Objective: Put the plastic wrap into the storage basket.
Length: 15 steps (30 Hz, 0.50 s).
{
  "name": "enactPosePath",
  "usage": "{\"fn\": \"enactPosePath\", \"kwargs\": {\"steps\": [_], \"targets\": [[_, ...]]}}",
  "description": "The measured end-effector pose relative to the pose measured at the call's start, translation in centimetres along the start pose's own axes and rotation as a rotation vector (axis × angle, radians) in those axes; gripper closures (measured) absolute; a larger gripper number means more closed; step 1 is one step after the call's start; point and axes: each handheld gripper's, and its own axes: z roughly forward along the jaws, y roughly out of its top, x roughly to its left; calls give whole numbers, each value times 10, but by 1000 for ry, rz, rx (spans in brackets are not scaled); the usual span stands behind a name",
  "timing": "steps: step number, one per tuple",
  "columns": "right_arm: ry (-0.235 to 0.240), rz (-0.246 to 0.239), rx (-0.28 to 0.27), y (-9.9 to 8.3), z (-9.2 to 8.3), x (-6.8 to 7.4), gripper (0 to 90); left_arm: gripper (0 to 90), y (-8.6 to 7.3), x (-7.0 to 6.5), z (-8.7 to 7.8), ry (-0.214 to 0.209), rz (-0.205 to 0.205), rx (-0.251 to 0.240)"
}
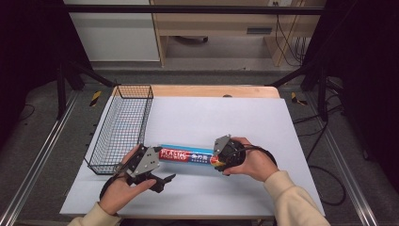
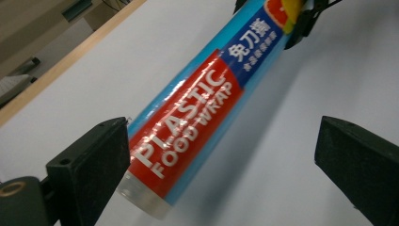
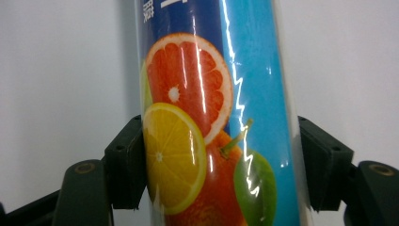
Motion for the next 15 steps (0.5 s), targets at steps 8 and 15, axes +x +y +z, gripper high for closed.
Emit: {"fn": "enactPosePath", "kwargs": {"steps": [8,15], "targets": [[-23,-70,43,4,-27,-2,301,43,34,12,16,-61,123,62],[-36,-103,55,12,-49,-4,302,57,46,7,38,-93,197,124]]}}
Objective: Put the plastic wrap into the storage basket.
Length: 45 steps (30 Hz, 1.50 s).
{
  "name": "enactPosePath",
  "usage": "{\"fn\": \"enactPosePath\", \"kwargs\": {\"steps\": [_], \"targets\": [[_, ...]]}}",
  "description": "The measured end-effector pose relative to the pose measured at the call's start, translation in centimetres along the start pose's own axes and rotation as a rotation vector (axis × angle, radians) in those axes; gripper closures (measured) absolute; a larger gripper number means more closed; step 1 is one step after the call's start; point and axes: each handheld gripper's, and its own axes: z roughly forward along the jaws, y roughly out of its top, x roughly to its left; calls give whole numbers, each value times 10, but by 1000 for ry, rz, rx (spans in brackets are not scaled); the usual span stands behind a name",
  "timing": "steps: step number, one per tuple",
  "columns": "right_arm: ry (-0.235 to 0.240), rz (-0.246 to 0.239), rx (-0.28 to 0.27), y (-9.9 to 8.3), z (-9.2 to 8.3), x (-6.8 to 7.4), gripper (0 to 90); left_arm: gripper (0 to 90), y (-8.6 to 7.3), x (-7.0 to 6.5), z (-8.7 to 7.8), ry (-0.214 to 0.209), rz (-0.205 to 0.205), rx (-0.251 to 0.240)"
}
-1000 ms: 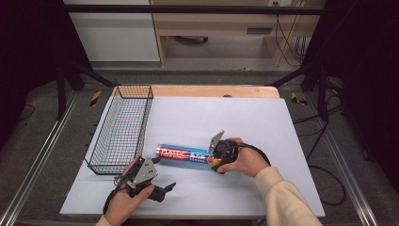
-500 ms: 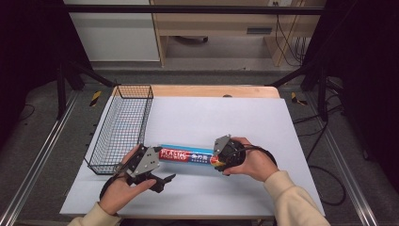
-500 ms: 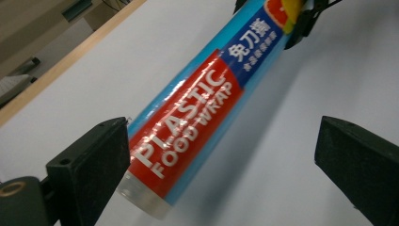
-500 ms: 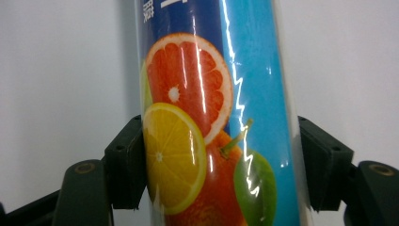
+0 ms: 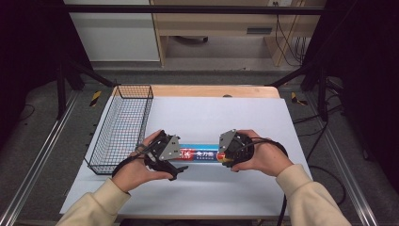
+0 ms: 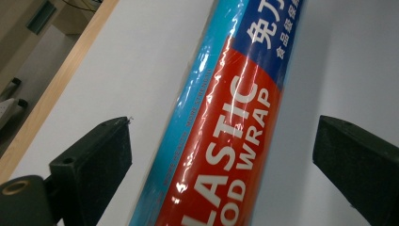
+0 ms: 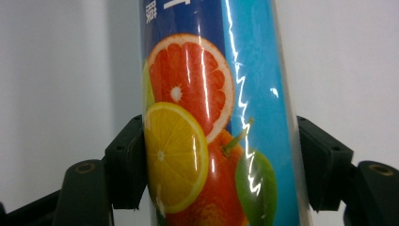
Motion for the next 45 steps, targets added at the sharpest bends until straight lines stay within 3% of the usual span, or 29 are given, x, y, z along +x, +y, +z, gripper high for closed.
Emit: {"fn": "enactPosePath", "kwargs": {"steps": [4,9,14,21,24,29,42,43,45], "targets": [[3,-22,5,4,-8,0,303,73,6,-1,4,7,30,34],[7,-29,12,9,-13,2,303,105,11,1,4,3,37,55],[10,-39,18,14,-17,2,303,134,17,-1,8,-11,85,108],[6,-49,14,19,-23,2,305,196,21,-1,12,-24,94,139],[3,-54,19,21,-25,1,306,226,24,1,14,-23,109,178],[5,-58,16,22,-25,2,306,272,26,1,15,-21,116,192],[24,-58,6,16,-20,3,294,283,24,-8,15,0,110,166],[16,-55,6,15,-19,3,283,283,24,-8,15,0,110,166],[0,-54,13,14,-17,5,164,284,23,-8,16,-1,96,162]]}}
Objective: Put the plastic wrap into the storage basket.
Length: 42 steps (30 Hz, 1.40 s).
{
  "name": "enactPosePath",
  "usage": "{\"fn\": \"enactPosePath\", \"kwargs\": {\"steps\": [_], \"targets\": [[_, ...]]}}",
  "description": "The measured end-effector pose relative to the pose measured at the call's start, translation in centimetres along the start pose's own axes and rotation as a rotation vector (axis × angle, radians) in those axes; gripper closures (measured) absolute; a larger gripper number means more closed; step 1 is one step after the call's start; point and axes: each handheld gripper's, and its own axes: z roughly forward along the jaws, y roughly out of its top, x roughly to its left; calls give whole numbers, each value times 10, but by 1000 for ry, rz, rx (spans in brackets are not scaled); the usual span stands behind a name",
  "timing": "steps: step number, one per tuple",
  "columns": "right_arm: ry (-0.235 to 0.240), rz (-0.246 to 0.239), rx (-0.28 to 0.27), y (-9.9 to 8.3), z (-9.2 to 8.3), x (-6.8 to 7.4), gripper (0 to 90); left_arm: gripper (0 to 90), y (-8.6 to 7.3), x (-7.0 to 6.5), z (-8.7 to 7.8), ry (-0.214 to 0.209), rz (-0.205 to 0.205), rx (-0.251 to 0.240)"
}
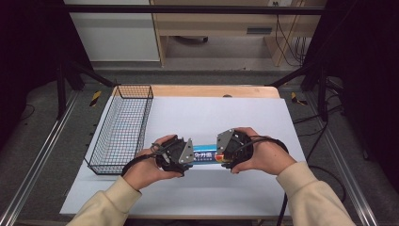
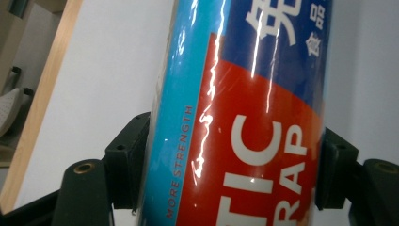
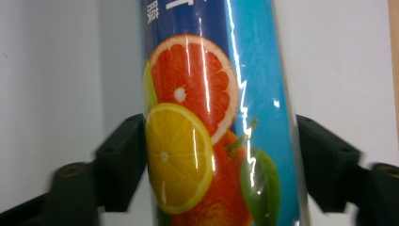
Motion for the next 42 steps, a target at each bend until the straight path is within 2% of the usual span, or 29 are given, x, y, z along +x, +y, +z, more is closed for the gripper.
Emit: {"fn": "enactPosePath", "kwargs": {"steps": [1,2,3,8,9,12,15,17,20,22,24,25,26,27,31,33,34,35,36,37,39,42], "targets": [[0,0,0,0,0,0,164,285,0,0,0,0,0,0],[-21,4,13,-1,0,0,118,285,-1,1,0,-4,-7,0],[-60,-1,24,-8,-2,-1,62,285,-3,1,0,3,-19,-11],[-102,16,19,-26,-10,0,70,287,-8,2,-1,4,-28,1],[-122,41,18,-36,-14,0,63,287,-10,3,-1,4,-27,10],[-132,52,19,-45,-17,0,63,287,-12,3,0,5,-29,20],[-153,102,10,-63,-19,0,67,288,-16,3,0,14,-35,20],[-162,145,3,-70,-21,1,67,288,-18,3,-2,15,-40,23],[-192,186,-15,-80,-23,3,67,289,-21,4,-6,28,-48,41],[-228,225,-26,-85,-24,5,59,290,-23,5,-9,31,-59,37],[-244,240,-43,-87,-24,6,69,290,-25,5,-11,38,-62,31],[-289,298,-63,-90,-23,11,71,290,-26,6,-15,40,-73,32],[-289,298,-63,-90,-23,11,71,290,-26,6,-17,47,-80,24],[-316,337,-100,-91,-20,16,78,291,-27,7,-21,56,-95,16],[-383,452,-138,-90,-8,25,72,292,-27,8,-29,77,-136,-9],[-405,505,-173,-92,-1,29,85,293,-27,8,-34,84,-144,-13],[-405,505,-173,-92,-1,29,85,293,-27,8,-34,84,-144,-13],[-422,556,-188,-97,8,32,84,293,-26,10,-37,91,-154,-22],[-422,556,-188,-97,8,32,84,293,-26,10,-37,91,-154,-22],[-427,604,-202,-101,16,34,88,294,-25,12,-40,98,-163,-26],[-438,640,-216,-104,23,35,86,294,-23,14,-42,110,-174,-28],[-452,727,-226,-110,34,35,86,295,-19,19,-45,126,-195,-18]]}}
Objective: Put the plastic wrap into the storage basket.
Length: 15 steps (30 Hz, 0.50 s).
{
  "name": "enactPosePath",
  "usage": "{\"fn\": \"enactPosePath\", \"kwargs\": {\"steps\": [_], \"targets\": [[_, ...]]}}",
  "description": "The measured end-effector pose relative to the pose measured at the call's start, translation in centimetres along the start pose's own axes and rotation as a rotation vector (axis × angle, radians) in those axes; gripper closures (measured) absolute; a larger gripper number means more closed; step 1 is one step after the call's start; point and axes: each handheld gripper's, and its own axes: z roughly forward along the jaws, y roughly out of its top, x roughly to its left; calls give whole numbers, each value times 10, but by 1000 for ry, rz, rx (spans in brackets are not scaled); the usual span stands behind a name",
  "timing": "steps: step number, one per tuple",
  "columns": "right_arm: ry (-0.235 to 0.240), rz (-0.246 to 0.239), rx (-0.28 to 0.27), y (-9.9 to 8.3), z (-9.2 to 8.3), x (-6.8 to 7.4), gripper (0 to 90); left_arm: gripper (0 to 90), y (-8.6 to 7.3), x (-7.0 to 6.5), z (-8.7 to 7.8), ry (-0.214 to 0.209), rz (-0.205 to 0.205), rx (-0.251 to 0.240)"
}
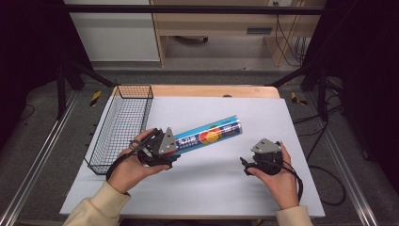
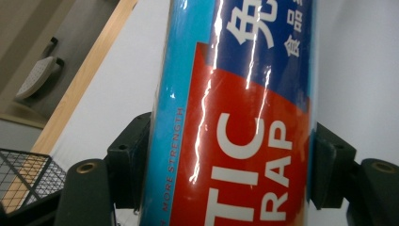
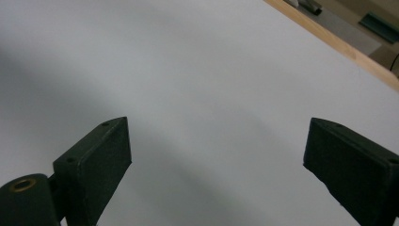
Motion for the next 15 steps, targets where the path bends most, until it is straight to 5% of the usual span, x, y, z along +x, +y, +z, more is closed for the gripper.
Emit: {"fn": "enactPosePath", "kwargs": {"steps": [3,8,9,15], "targets": [[-43,46,22,-6,5,-1,86,295,4,3,-2,18,-10,5],[-97,120,17,-11,5,-6,83,297,14,14,-3,49,-93,12],[-149,165,10,-15,4,-9,81,297,18,19,-2,69,-104,24],[-167,195,0,-22,2,-4,65,298,27,35,3,115,-152,28]]}}
